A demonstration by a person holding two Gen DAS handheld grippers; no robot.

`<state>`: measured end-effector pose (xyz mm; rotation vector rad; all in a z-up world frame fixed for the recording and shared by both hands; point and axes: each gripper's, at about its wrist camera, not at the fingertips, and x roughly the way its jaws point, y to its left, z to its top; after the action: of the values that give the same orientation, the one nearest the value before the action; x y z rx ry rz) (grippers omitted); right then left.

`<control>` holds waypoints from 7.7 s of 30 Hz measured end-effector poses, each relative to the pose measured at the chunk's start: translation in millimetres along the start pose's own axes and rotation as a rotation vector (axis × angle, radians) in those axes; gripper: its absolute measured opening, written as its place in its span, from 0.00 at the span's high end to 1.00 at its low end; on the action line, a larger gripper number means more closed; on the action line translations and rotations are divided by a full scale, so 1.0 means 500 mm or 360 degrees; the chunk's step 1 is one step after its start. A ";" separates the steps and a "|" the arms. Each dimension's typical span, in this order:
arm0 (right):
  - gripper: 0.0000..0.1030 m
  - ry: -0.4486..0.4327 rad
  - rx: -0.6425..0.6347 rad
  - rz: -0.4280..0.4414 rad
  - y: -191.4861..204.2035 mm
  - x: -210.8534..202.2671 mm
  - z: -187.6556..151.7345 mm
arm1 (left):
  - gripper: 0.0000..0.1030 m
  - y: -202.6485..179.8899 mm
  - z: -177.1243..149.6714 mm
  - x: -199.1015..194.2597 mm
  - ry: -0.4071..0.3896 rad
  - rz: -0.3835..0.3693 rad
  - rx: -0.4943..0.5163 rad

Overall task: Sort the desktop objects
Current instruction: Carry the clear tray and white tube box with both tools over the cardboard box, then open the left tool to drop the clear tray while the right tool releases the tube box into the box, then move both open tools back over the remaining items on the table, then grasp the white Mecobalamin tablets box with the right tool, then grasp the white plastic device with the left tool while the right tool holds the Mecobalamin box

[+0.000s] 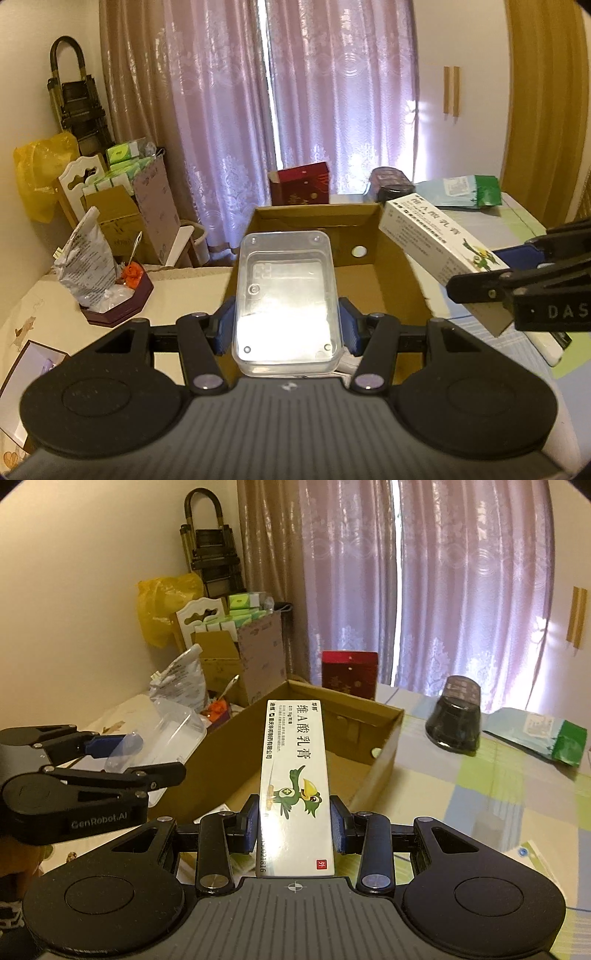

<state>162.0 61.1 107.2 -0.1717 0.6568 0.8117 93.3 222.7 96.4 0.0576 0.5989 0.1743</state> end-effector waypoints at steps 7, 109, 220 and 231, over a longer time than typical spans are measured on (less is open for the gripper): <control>0.64 0.0056 0.0019 0.0019 0.015 0.068 0.013 | 0.50 0.028 0.012 0.045 0.0039 -0.0034 0.0010; 0.25 0.0125 0.0259 -0.0348 -0.159 -0.091 -0.193 | 0.39 -0.079 -0.014 -0.019 0.0109 -0.0164 0.0118; 0.31 0.0229 0.0574 -0.0644 -0.571 -0.212 -0.491 | 0.17 -0.679 -0.173 0.300 0.0492 -0.0464 0.0351; 0.31 0.0210 0.0576 -0.0630 -0.561 -0.204 -0.503 | 0.66 -0.700 -0.148 0.328 0.0482 -0.0635 0.0365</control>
<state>192.3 -291.2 -58.4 -0.0226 0.8501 0.2949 236.0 -92.1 -92.2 0.1336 0.9174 -0.2791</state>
